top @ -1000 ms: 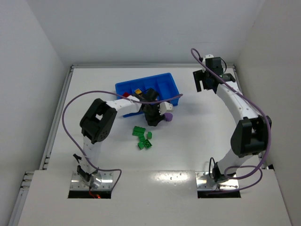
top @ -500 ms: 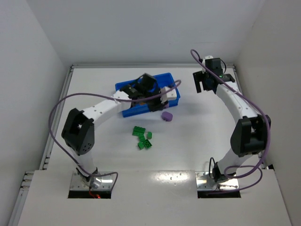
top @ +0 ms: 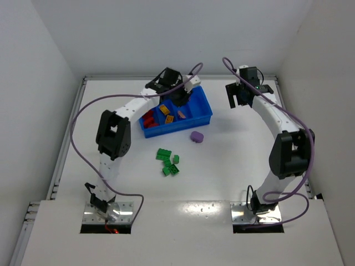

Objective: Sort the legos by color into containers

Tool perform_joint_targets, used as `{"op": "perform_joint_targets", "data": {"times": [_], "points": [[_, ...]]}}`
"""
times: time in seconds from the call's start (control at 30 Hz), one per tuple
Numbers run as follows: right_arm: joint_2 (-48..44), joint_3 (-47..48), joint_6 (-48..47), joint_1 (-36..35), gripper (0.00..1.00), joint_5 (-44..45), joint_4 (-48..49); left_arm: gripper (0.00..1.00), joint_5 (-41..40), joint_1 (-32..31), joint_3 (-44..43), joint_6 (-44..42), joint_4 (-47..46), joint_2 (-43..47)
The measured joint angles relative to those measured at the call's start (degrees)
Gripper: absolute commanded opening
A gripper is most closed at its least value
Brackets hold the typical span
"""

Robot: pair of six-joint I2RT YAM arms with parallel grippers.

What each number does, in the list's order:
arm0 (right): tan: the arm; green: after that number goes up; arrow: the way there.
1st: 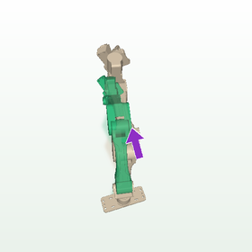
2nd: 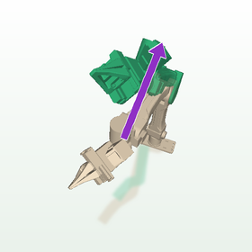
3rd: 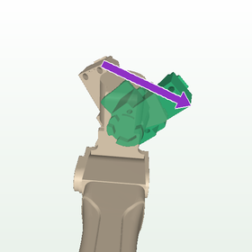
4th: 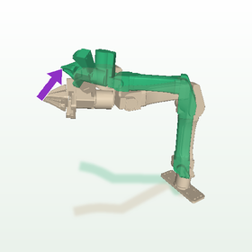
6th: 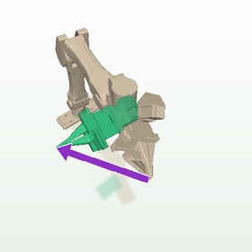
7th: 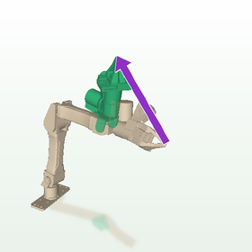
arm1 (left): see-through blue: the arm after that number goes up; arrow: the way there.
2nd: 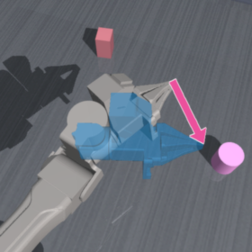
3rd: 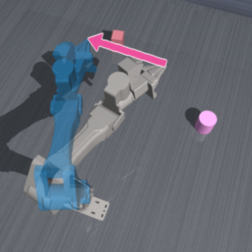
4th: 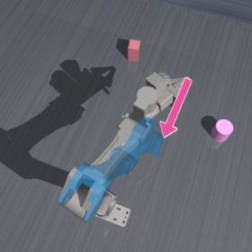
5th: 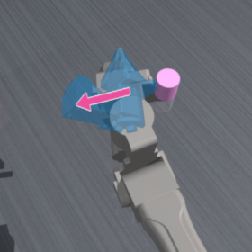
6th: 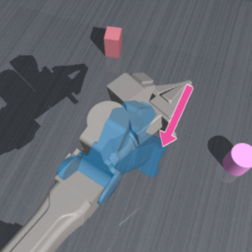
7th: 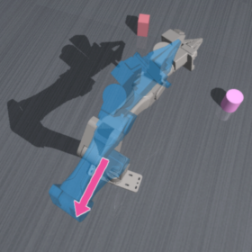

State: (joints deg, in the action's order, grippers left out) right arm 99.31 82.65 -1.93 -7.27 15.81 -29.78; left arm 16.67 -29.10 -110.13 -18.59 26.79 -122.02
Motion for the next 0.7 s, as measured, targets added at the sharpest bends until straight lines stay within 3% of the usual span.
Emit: {"op": "perform_joint_targets", "data": {"times": [0.17, 0.23, 0.27, 0.3, 0.37, 0.4, 0.7], "points": [[0.00, 0.00, 0.00, 0.00, 0.89, 0.00, -0.04, 0.31, -1.33, 0.46, -0.20, 0.72, 3.26, -6.80], [0.00, -0.02, 0.00, 0.00, 0.89, 0.00, -0.13, 0.35, -1.55, 0.33, -0.46, 0.94, 4.09, -7.78], [0.00, -0.02, 0.00, 0.00, 0.89, 0.00, -0.11, 0.41, -1.57, 0.33, -0.68, 1.03, 4.57, -7.87], [0.00, -0.02, 0.00, 0.00, 0.89, 0.00, -0.09, 0.56, -1.57, 0.33, -1.01, 1.20, 4.63, -7.87], [0.00, -0.02, 0.00, 0.00, 0.89, -0.02, -0.13, 0.70, -1.79, 0.33, -1.92, 1.36, 4.42, -7.87], [0.00, -0.02, 0.00, 0.00, 0.89, 0.00, -0.11, 0.87, -1.88, 0.33, -2.32, 1.20, 4.28, -7.87], [0.00, -0.07, -0.02, 0.00, 0.89, 0.24, -0.07, 0.88, 0.55, 1.33, -2.03, 2.93, 3.58, -6.27]]}}
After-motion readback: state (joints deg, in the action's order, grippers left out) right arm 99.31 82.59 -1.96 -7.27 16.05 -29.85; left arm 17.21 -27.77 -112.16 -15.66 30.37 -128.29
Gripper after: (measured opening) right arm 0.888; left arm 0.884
